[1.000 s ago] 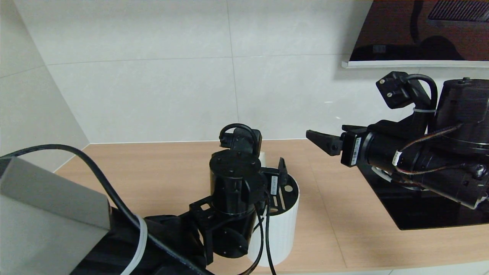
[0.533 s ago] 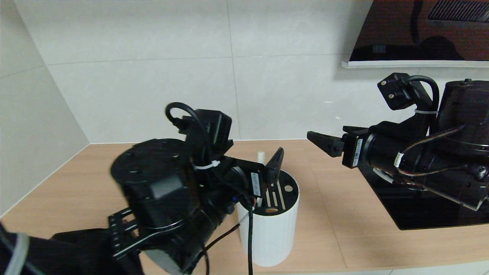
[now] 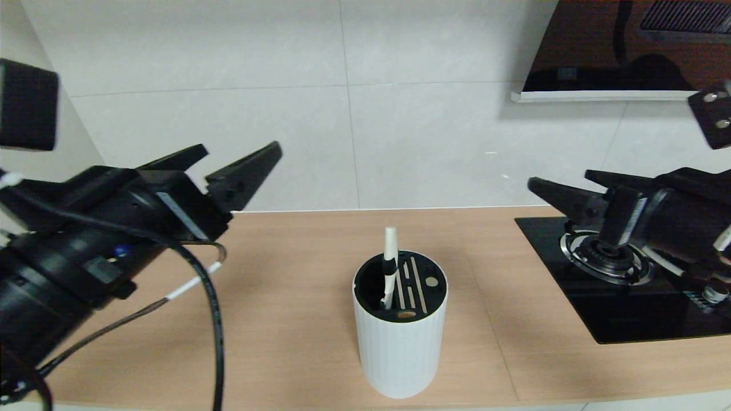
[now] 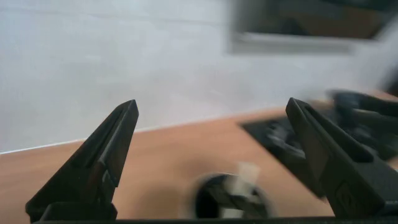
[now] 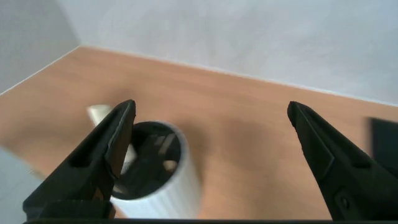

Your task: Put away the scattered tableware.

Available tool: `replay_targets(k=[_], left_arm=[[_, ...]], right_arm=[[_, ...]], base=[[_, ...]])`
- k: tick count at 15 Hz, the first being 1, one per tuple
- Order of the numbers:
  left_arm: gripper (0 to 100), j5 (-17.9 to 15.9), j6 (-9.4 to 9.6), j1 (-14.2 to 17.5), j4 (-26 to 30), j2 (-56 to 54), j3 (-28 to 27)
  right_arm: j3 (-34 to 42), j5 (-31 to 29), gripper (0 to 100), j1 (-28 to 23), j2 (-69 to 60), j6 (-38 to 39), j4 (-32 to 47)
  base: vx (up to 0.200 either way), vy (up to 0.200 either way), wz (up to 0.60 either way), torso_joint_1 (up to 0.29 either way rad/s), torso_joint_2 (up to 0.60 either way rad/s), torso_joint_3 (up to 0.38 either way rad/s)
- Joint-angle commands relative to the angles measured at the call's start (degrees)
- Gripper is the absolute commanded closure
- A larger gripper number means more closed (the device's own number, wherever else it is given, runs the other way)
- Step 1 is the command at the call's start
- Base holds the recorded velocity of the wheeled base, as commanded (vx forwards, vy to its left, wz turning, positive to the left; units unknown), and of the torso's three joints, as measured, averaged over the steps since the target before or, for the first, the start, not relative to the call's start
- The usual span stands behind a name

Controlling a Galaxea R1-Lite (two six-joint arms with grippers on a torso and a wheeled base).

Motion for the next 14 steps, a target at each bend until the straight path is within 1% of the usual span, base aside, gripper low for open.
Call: replay_targets(k=[1, 2, 3, 4, 5, 6, 7, 8, 9, 10, 11, 12, 13, 14], left_arm=[[0, -2.4, -0.13, 8.4, 7.4, -13.7, 2.8], [0, -3.2, -0.13, 10.4, 14.9, -22.7, 4.8], [0, -3.5, -0.04, 10.5, 21.7, -29.7, 5.5], [0, -3.5, -0.13, 10.5, 26.6, -34.1, 5.5], [0, -3.6, -0.04, 10.5, 37.6, -42.9, 4.7], [0, -3.7, 0.05, 11.0, 48.1, -50.6, 2.9], [0, -3.7, -0.04, 14.5, 53.9, -55.0, 2.1], [0, -3.9, 0.05, 16.6, 57.0, -59.4, 2.2], [0, -3.9, 0.31, 17.5, 59.3, -63.0, 2.3], [0, -3.9, 1.81, 19.2, 62.5, -66.9, 2.0], [0, -3.1, 2.25, 19.4, 64.0, -68.8, 1.9], [0, -0.3, 1.63, 19.4, 64.0, -68.7, 1.8], [0, 1.8, 0.49, 19.7, 64.0, -68.3, 1.8], [0, 1.7, 0.14, 21.4, 64.0, -66.9, 1.5]], right_arm=[[5.1, 0.0, 0, -4.9, -10.6, -0.2, 1.1], [9.0, 0.1, 0, -7.5, -16.7, -0.2, 2.0], [11.9, 0.1, 0, -9.0, -21.2, -0.2, 2.5], [13.4, 0.1, 0, -10.0, -24.0, -0.2, 2.8], [15.6, 0.1, 0, -12.0, -29.8, -0.2, 4.8], [16.3, 0.0, 0, -13.5, -36.2, -0.2, 9.6], [16.3, -0.2, 0, -13.9, -42.3, -0.3, 15.7], [16.4, -0.3, 0, -15.2, -48.2, -0.3, 21.9], [16.6, -0.1, 0, -17.4, -53.4, -0.3, 27.8], [16.6, 0.1, 0, -20.7, -58.9, -0.3, 33.9], [16.8, 0.2, 0, -22.9, -63.0, -0.3, 37.5], [17.3, 0.6, 0, -24.9, -66.8, -1.2, 40.2], [17.8, 0.7, 0, -26.2, -68.3, -3.0, 41.2], [18.4, 0.4, 0, -27.8, -68.5, -3.4, 41.1]], base=[[0.000, 0.000, 0.00, 0.000, 0.00, 0.000], [0.000, 0.000, 0.00, 0.000, 0.00, 0.000], [0.000, 0.000, 0.00, 0.000, 0.00, 0.000], [0.000, 0.000, 0.00, 0.000, 0.00, 0.000], [0.000, 0.000, 0.00, 0.000, 0.00, 0.000], [0.000, 0.000, 0.00, 0.000, 0.00, 0.000], [0.000, 0.000, 0.00, 0.000, 0.00, 0.000], [0.000, 0.000, 0.00, 0.000, 0.00, 0.000], [0.000, 0.000, 0.00, 0.000, 0.00, 0.000], [0.000, 0.000, 0.00, 0.000, 0.00, 0.000], [0.000, 0.000, 0.00, 0.000, 0.00, 0.000], [0.000, 0.000, 0.00, 0.000, 0.00, 0.000], [0.000, 0.000, 0.00, 0.000, 0.00, 0.000], [0.000, 0.000, 0.00, 0.000, 0.00, 0.000]])
